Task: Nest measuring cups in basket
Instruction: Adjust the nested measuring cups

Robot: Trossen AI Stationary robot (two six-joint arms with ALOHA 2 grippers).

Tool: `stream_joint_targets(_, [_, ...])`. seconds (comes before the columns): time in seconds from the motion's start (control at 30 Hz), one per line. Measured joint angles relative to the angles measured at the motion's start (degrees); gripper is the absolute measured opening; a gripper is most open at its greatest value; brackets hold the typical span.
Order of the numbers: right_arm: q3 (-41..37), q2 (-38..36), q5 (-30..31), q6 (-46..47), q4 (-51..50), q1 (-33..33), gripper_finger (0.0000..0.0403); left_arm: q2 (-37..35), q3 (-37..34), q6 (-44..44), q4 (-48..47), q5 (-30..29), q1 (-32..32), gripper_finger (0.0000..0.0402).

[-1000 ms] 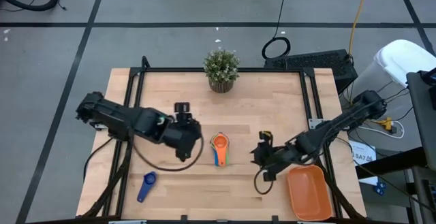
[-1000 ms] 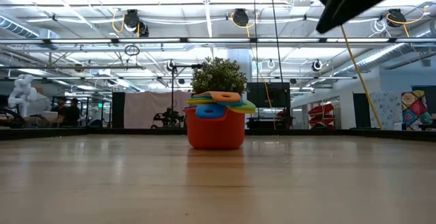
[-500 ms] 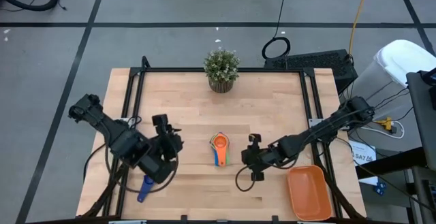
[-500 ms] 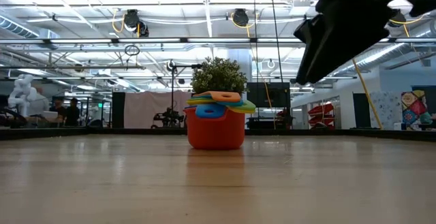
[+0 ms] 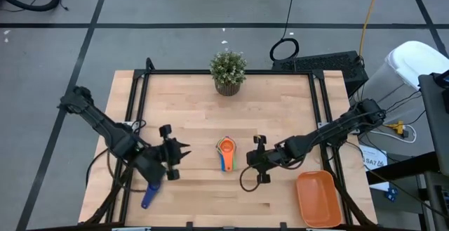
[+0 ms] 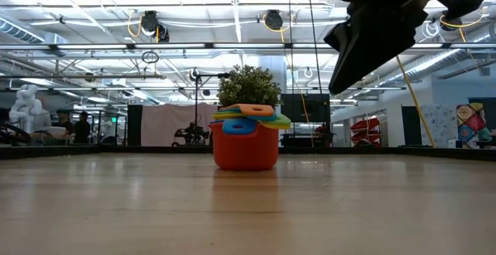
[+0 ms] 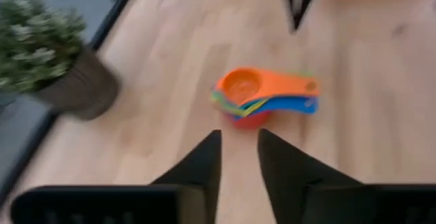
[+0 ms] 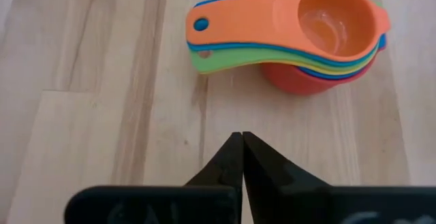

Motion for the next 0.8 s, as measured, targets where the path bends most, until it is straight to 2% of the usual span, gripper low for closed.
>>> stream_joint_targets(0.2, [0.0, 1.6, -1.8, -1.9, 0.9, -2.0, 0.0, -13.8, -18.1, 6.7, 24.3, 4.3, 2.1, 0.001])
stream_joint_targets(0.37, [0.0, 6.1, -6.0, -3.3, 3.1, -3.9, 0.0, -18.8, -28.0, 4.7, 32.3, 5.5, 4.2, 0.0007])
stream_joint_targets(0.5, [0.5, 9.0, -7.6, -4.1, 4.3, -5.0, 0.0, -19.1, -31.5, 3.5, 36.4, 6.8, 4.9, 0.0004])
stream_joint_targets(0.8, [5.1, 14.7, -11.7, -7.1, 8.7, -6.2, 0.0, -19.1, -32.0, 3.9, 37.1, 6.8, 5.0, 0.0004])
